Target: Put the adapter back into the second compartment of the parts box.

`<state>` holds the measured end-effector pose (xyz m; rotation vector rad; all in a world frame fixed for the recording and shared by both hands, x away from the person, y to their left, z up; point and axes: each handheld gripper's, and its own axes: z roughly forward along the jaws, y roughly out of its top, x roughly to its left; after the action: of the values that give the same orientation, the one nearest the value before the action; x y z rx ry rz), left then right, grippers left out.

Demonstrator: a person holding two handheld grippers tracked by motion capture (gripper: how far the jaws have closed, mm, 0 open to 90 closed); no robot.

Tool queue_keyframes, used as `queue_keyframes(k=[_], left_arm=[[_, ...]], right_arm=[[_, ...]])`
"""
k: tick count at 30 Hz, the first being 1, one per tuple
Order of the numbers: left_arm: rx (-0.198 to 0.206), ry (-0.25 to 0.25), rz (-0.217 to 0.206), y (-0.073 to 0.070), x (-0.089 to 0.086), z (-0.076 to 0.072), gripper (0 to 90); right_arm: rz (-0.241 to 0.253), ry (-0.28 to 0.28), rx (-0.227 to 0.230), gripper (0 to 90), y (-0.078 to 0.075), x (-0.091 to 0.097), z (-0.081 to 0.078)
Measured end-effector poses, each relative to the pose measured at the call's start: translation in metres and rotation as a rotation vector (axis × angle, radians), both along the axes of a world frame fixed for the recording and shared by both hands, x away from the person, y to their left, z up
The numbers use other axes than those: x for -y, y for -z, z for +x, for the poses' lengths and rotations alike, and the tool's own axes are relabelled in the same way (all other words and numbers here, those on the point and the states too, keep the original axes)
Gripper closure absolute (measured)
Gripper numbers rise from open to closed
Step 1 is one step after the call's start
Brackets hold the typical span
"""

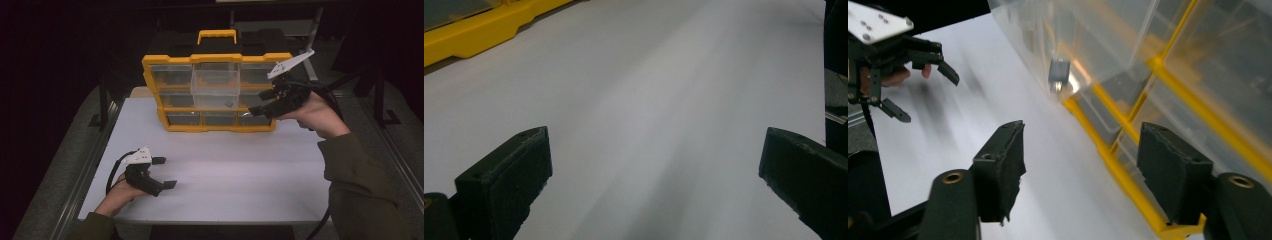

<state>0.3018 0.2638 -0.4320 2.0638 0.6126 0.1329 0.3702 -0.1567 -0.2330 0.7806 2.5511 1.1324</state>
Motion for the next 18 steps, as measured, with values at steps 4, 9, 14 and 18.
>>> queue_keyframes(k=[4,9,14,18], left_arm=[[-0.001,0.0,0.0,0.0,0.0,0.0,0.0],[-0.001,0.001,0.0,0.0,0.0,0.0,0.0],[-0.001,0.001,0.0,0.0,0.0,0.0,0.0],[-0.002,0.002,0.002,0.0,0.0,0.0,0.0]], right_arm=[[-0.001,-0.002,-0.014,27.5,0.015,0.003,-0.005],[0.003,0.005,-0.017,21.2,0.03,0.005,-0.01],[0.009,0.01,-0.021,15.5,0.049,0.006,-0.016],[0.012,0.011,-0.038,13.2,0.065,0.006,-0.022]])
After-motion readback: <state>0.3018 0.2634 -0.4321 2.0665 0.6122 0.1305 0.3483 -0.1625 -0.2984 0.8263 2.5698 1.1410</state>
